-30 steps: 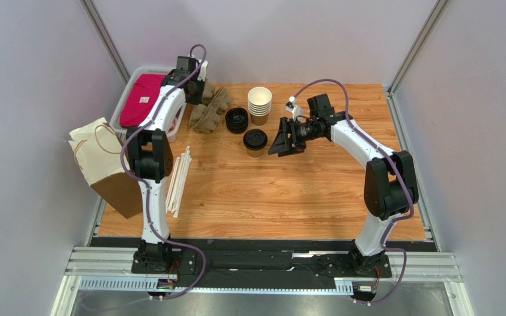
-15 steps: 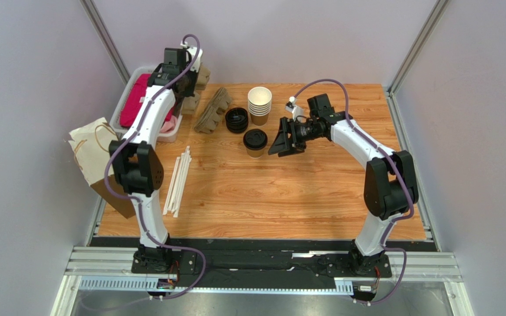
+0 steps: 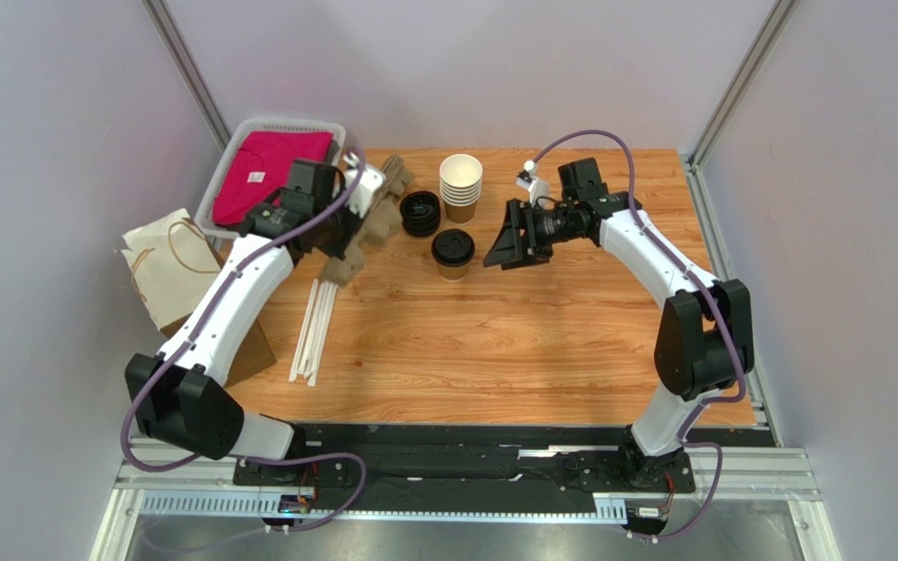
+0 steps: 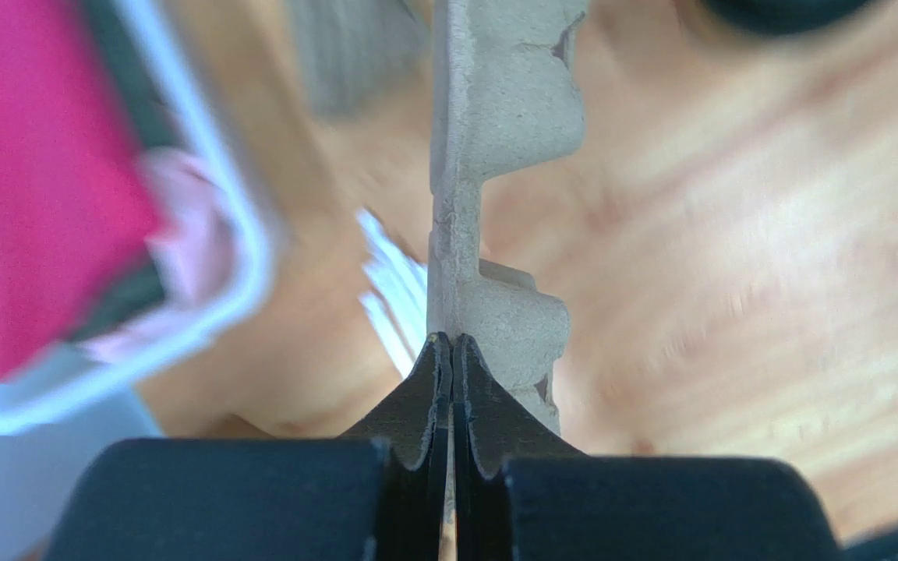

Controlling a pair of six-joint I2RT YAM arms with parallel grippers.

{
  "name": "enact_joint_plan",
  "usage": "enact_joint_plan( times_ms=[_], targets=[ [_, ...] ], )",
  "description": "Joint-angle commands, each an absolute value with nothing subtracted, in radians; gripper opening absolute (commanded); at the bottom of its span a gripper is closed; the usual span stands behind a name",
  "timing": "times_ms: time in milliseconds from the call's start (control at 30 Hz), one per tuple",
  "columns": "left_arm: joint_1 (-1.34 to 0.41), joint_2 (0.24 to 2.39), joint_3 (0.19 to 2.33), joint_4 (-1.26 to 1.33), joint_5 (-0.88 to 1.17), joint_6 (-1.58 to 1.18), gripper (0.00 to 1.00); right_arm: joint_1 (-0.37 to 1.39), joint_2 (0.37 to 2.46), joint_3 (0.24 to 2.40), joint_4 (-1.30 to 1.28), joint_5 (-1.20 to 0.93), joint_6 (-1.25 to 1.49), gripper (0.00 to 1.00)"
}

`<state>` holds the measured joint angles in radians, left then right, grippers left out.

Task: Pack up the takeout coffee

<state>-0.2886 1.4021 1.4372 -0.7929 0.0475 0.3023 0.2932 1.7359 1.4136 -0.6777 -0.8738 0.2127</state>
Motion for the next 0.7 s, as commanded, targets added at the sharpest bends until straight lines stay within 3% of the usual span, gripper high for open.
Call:
enact_joint_plan(
  times_ms=[0,300,533,600,667],
  targets=[
    [-0.357,1.382,1.26,-0.819,0.045,0.316,0.0,0.279,1.669,1.462,-0.709,-0.882,0.18,0.7],
    [-0.465,1.385,1.068,-0.624,-0.214,0.325,0.0,0.255,1.68,1.465,-0.712,-0.884,0.181,0.71],
    [-0.557,1.43,1.017,-0.629,-0.201,0.311,0.02,0.242,1.695,1.476,-0.716,-0.879,0.179,0.71],
    [-0.557,1.46,1.038,-0.705,-0.101,0.307,0.31,0.232,1.695,1.476,-0.719,-0.88,0.176,0.71],
    [-0.558,1.457,1.049,-0.744,-0.045,0.31,0.43,0.221,1.695,1.474,-0.722,-0.884,0.176,0.72]
  ],
)
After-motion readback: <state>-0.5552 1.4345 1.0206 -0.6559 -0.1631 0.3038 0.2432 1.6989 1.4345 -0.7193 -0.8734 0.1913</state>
